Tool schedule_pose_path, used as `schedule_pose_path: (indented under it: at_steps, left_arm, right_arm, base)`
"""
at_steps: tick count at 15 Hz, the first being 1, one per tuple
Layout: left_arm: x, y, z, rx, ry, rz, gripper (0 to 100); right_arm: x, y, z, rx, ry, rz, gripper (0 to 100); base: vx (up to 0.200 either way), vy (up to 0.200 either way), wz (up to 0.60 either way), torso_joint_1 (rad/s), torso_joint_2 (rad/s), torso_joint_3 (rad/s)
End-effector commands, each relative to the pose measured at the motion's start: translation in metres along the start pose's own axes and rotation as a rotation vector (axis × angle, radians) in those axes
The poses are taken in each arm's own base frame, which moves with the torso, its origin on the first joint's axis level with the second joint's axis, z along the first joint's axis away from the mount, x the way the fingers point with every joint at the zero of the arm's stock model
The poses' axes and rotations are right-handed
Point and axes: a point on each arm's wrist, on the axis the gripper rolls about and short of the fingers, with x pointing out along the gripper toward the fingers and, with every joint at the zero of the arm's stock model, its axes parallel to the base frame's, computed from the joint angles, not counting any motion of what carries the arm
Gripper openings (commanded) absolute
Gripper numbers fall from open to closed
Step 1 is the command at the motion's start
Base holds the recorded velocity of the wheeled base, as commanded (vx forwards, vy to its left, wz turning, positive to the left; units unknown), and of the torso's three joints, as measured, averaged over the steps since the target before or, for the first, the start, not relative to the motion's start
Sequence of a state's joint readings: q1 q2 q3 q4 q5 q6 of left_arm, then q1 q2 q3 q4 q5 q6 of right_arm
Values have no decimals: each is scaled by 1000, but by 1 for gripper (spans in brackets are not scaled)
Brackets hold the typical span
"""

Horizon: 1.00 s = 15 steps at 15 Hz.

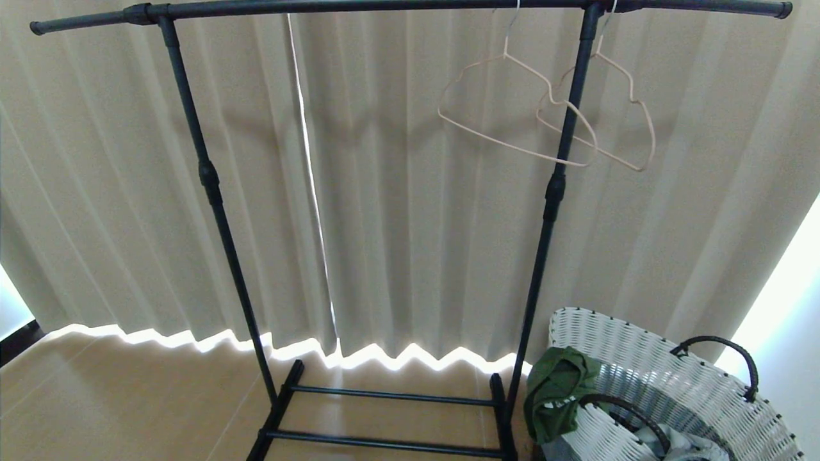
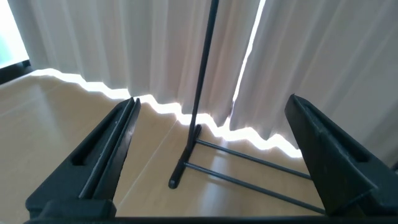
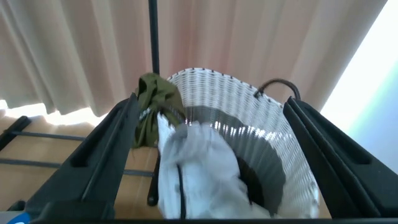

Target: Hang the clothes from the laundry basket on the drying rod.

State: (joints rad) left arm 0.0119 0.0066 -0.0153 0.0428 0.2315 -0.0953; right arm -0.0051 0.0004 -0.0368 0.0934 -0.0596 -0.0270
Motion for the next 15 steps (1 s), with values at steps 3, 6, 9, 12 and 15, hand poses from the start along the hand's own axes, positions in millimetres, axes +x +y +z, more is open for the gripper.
schedule_pose_path:
  at_steps: [3, 6, 9, 12, 15]
  left_arm:
    - [0, 0, 0, 0, 0, 0, 100]
    - [0, 0, 0, -1, 0, 0, 100]
    - [0, 0, 0, -1, 0, -1, 100]
    - [0, 0, 0, -4, 0, -1, 100]
    - [0, 0, 0, -11, -2, 0, 100]
  right_arm:
    - [0, 0, 0, -1, 1, 0, 100]
    - [0, 0, 0, 1, 0, -4, 100]
    - [0, 0, -1, -27, 3, 0, 100]
    - [-1, 0, 3, -109, -5, 3, 100]
    - [-8, -2, 26, -143, -14, 2, 100]
  base:
    - [133, 0, 0, 2, 5, 2]
    - [0, 0, 0, 0, 0, 0]
    - [0, 0, 0, 0, 0, 0]
    - [0, 0, 0, 0, 0, 0]
    - [0, 0, 0, 0, 0, 0]
